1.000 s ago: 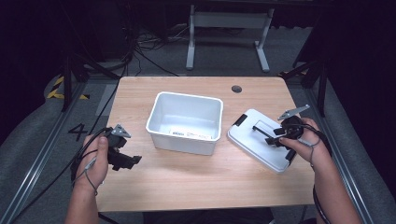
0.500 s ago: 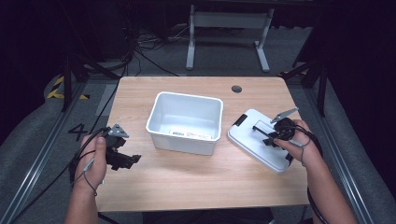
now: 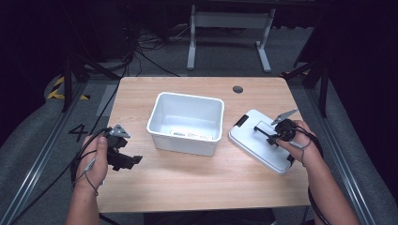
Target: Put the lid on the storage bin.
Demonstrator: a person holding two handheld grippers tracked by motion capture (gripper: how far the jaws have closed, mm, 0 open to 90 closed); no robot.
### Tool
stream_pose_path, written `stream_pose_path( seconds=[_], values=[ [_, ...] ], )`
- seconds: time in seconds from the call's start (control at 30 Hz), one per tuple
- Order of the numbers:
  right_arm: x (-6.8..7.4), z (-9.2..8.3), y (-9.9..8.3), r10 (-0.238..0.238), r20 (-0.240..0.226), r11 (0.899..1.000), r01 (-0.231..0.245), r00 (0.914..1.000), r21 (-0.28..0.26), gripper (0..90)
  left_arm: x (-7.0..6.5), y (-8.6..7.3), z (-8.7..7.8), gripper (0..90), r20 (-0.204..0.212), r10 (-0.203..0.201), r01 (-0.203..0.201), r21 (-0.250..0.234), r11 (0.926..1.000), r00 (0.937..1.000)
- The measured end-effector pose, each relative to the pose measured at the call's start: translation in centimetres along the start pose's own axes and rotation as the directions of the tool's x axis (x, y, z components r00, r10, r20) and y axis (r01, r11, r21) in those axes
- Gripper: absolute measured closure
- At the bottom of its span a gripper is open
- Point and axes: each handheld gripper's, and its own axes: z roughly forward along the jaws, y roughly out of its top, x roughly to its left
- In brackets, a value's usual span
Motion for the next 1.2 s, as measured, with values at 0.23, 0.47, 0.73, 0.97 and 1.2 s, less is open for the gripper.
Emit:
stream_pose_path(
  seconds=[0.23,0.47,0.73,0.97,1.2],
  values=[
    [0.0,-1.0,0.3,-0.049,-0.002,0.999,0.049,0.9988,-0.003,84.4,0.6,-0.5,-0.3,20.4,-0.001,-0.032,0.032,-0.006,0.9995,0.9995],
    [0.0,-2.6,0.8,-0.06,0.013,0.998,0.06,0.9981,0.005,84.4,0.5,-0.3,-0.3,20.3,0.0,-0.019,0.019,-0.014,0.9997,0.9998],
    [-0.2,-5.7,1.8,-0.062,0.006,0.998,0.063,0.998,-0.023,84.5,0.6,-0.3,-0.3,20.3,0.007,-0.017,0.017,-0.009,0.9998,0.9998],
    [-0.5,-7.5,2.8,-0.055,0.013,0.998,0.055,0.9984,-0.042,84.5,0.6,-0.3,-0.3,20.2,0.005,-0.016,0.016,-0.013,0.9998,0.9999],
    [-0.7,-9.2,3.7,-0.04,0.004,0.995,0.041,0.9992,-0.089,84.5,0.6,-0.1,-0.2,20.2,0.008,-0.014,0.014,-0.016,0.9998,0.9999]
  ],
)
